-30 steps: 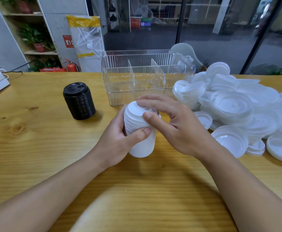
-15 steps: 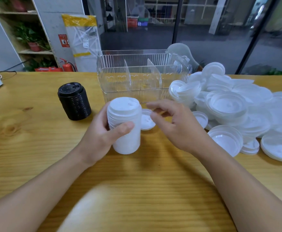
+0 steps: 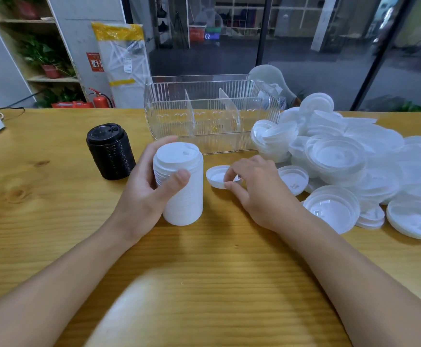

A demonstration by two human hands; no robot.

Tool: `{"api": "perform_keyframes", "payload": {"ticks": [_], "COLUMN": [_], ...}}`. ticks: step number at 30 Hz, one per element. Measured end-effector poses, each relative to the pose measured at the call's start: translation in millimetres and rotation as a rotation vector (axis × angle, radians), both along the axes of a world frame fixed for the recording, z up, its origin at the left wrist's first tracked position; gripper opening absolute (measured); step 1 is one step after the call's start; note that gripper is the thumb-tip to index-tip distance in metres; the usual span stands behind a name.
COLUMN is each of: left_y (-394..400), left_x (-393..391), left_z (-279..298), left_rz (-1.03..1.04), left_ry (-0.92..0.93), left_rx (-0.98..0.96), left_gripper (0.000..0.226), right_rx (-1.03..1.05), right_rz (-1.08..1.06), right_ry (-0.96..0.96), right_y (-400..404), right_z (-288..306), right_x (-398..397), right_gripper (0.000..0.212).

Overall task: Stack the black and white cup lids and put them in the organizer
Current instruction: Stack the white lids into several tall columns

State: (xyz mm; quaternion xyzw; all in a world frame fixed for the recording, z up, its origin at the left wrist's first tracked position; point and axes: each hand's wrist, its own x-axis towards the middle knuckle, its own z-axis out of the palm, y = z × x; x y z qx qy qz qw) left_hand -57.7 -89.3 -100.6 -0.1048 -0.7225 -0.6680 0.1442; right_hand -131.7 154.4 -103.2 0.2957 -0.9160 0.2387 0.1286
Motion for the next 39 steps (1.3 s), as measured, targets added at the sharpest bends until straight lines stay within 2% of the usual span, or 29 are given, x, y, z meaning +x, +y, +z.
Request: {"api": "perform_keyframes", "payload": {"ticks": [5, 9, 12, 17, 20, 22, 25, 28, 33, 39], "left_y": [4.0, 5.1, 4.0, 5.1, 4.4, 4.4, 3.6, 3.0, 3.9, 4.1], "left_x": [1.5, 1.2, 0.0, 1.7, 1.6, 1.6, 0.4, 0.2, -0.6, -0.1], "left_z": [-0.7, -2.9, -3.8, -1.6, -1.5, -1.3, -2.3, -2.4, -2.0, -2.0], "left_rz": [-0.036, -0.04, -0.039, -0.043, -0.047, -0.052, -0.053, -0.058, -0.057, -0.06], "left_ry": [-0.022, -0.027, -0.031, -0.017, -0.02, -0.018, -0.028, -0.025, -0.014, -0.025], "left_rx": [0.003, 0.016, 0.018, 0.02, 0.02, 0.017, 0.009, 0.008, 0.019, 0.024], "left_gripper": [0.08, 0.068, 0.065, 0.087, 0.087, 0.087, 0.074, 0.073, 0.064, 0.065], "right_rx": [-0.06, -0.192, -0.216, -0.109, -0.083, -0.096, -0.037, 0.063, 0.008, 0.036], "right_rz": [0.009, 0.032, 0.036, 0.066, 0.076, 0.077, 0.057, 0.026, 0.057, 0.067], "right_ry": [0.108, 0.05, 0.033, 0.044, 0.054, 0.031, 0.024, 0.006, 0.094, 0.088], "right_y": [-6.3, -4.3, -3.4, -5.3, -3.8, -0.1, 11.2, 21.8, 18.4, 9.3], "right_z": [-2.3, -2.2, -1.4, -5.2, -6.9, -6.3, -3.1, -3.0, -4.8, -4.2], "right_x": [2.4, 2.0, 4.0, 3.6, 1.3, 0.1, -5.1, -10.3, -10.8, -5.7], "right_gripper": [0.012, 0.009, 0.003, 0.022, 0.024, 0.033, 0.046, 0.036, 0.006, 0.019]}}
